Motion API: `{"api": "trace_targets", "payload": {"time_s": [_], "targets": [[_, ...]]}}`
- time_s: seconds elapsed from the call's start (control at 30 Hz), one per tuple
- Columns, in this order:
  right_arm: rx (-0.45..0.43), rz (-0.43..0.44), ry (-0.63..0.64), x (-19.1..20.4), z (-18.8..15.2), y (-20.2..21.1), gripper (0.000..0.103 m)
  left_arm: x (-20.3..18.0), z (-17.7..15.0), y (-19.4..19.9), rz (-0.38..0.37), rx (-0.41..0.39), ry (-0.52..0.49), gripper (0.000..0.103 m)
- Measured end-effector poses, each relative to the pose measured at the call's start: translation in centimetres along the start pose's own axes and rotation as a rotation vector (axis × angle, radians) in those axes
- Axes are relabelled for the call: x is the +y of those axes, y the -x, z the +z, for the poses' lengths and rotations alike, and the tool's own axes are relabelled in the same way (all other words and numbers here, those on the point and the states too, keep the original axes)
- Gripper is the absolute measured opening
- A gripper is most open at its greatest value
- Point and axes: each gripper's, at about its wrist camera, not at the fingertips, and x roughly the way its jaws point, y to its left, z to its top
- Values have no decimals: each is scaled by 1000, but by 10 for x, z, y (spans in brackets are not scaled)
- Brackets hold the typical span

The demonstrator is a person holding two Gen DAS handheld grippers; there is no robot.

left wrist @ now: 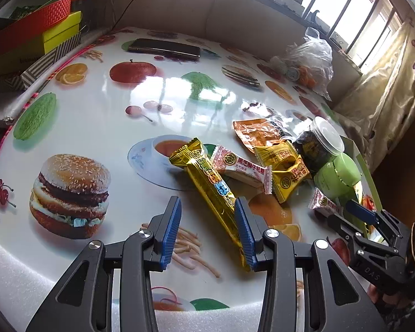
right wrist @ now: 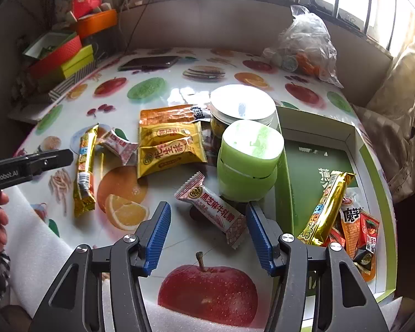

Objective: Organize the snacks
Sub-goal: 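Move both grippers back over the snack pile toward the next items, then grasp gold candy bar with left gripper while right gripper grasps white milk candy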

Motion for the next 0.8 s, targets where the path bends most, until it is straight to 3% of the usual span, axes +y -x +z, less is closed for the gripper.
{"api": "trace_targets", "payload": {"time_s": [0.17, 0.27, 0.47, 0.6, 0.8], "targets": [[13, -19, 6, 3, -3, -10, 51, 4, 3, -7, -14, 17, 22, 42], [17, 36, -13, 8, -3, -7, 49, 4, 4, -10, -23, 25, 30, 55], [38, 114, -4, 21, -6, 0, 49, 2, 5, -16, -14, 42, 31, 55], [-17, 53, 10, 14, -2, 4, 49, -1, 7, -21, -5, 62, 35, 55], [-25, 66, -4, 3, 4, -7, 49, -6, 5, -27, 3, 78, 14, 55]]}}
